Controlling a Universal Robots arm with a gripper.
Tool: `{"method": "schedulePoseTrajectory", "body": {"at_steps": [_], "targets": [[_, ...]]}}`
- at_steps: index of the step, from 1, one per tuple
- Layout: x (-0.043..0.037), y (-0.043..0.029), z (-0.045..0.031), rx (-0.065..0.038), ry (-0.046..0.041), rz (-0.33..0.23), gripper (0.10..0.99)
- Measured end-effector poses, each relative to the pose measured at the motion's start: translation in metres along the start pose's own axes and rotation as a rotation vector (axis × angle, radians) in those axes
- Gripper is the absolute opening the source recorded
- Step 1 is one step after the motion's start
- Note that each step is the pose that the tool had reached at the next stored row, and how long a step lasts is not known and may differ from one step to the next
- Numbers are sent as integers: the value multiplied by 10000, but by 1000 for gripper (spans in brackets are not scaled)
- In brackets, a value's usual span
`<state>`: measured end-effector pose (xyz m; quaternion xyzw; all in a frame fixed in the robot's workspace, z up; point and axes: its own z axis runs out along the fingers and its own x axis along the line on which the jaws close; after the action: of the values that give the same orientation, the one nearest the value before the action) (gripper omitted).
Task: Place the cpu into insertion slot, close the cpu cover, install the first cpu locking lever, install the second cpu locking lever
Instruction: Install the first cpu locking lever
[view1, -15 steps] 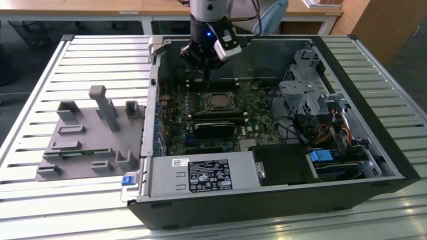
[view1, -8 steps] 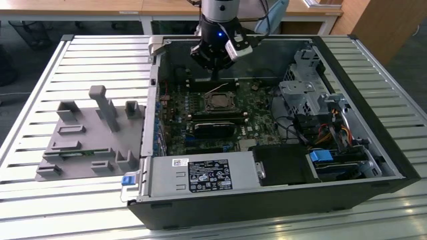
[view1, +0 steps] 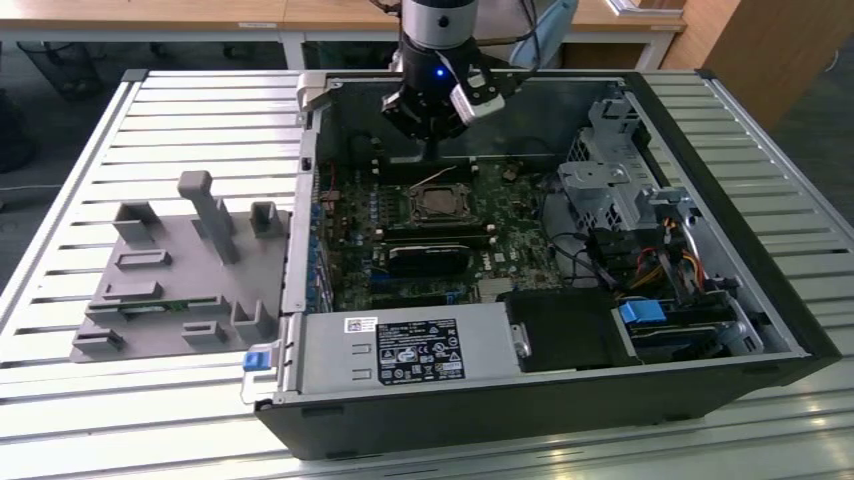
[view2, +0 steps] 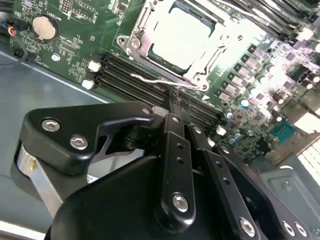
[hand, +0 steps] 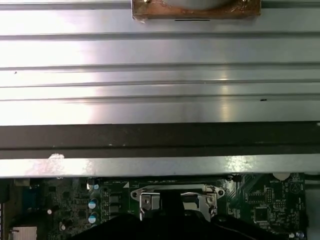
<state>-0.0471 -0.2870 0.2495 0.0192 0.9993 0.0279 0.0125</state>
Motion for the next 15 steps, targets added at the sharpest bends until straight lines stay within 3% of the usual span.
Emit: {"method": "schedulePoseTrajectory", "body": {"at_steps": [9, 15], "targets": [[-31, -6, 141, 0, -15, -33, 106], [-75, 0, 192, 1, -13, -33, 106]]}}
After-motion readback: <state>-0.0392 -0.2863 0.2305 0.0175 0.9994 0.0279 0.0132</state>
